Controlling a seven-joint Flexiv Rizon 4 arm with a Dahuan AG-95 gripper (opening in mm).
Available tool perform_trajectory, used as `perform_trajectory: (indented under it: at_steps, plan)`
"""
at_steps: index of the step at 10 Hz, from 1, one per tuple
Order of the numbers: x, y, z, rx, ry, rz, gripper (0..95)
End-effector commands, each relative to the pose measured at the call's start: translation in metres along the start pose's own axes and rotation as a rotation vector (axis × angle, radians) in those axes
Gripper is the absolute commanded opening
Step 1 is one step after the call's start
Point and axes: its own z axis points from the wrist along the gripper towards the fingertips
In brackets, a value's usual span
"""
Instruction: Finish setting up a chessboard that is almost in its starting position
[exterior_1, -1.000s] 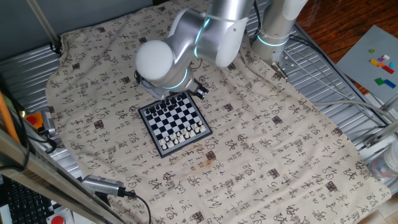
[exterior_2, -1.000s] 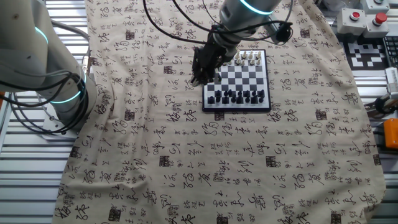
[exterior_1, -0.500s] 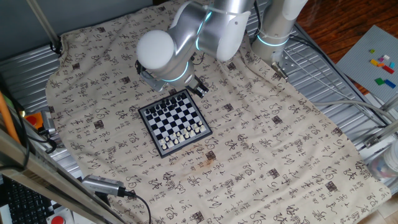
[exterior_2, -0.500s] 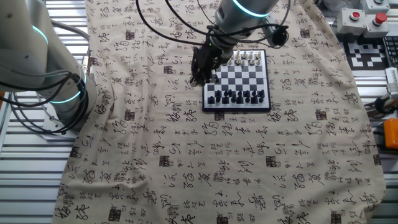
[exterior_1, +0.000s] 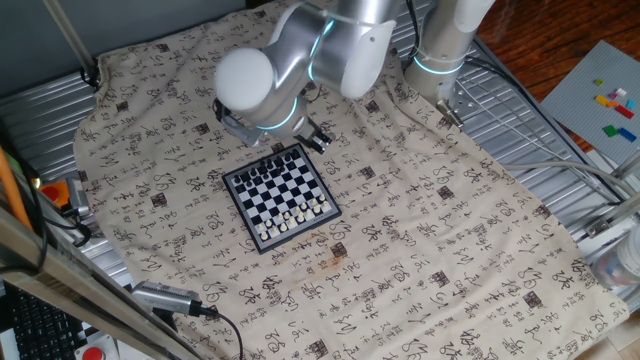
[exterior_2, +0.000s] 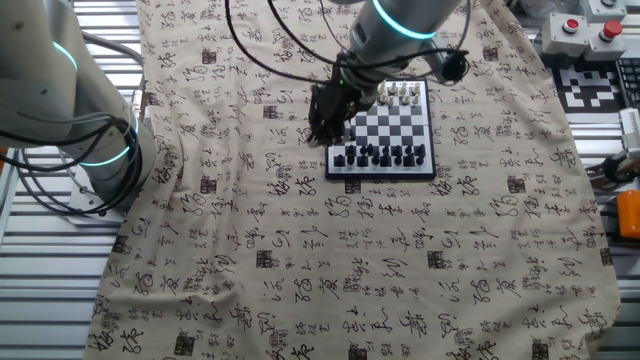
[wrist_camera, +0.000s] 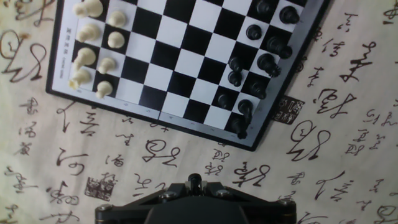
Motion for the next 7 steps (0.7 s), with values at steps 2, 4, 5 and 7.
perform_trajectory:
  at_steps: [2, 4, 5, 7]
  plan:
    - [0.0013, -0.0002, -0.0007, -0.005, 0.0, -0.007, 0.0]
    - [-0.0018, 0.0033, 0.0036, -0.004, -0.001, -0.005, 0.0]
    - [-0.0023, 0.004, 0.0043, -0.002, 0.001, -0.007, 0.0]
    - [-0.0019, 0.0034, 0.0037, -0.002, 0.005, -0.009, 0.0]
